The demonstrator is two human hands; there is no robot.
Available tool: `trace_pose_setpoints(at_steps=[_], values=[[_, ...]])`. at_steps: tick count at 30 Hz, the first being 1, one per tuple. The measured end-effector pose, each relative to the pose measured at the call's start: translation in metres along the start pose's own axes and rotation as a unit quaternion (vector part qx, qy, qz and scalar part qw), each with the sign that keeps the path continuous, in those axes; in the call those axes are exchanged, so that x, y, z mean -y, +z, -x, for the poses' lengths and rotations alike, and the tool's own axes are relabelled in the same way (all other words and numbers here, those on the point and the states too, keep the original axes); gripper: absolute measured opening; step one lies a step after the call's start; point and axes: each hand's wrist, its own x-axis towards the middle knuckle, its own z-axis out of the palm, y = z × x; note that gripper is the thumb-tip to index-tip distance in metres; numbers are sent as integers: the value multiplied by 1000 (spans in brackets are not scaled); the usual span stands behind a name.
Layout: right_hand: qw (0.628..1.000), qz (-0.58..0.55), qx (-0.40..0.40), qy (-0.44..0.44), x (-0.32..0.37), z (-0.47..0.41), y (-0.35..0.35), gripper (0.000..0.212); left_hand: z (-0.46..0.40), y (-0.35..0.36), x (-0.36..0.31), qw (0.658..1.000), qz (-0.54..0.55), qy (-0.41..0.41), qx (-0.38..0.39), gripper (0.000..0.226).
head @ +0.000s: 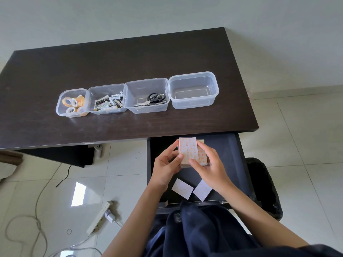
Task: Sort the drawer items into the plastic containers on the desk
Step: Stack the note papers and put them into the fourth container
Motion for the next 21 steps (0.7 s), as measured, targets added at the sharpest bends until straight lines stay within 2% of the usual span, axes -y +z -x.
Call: trace_pose_setpoints(at_steps=[21], values=[[999, 21, 25, -11, 7, -3, -2, 64, -1, -3, 1, 1000, -23, 8, 12, 51]])
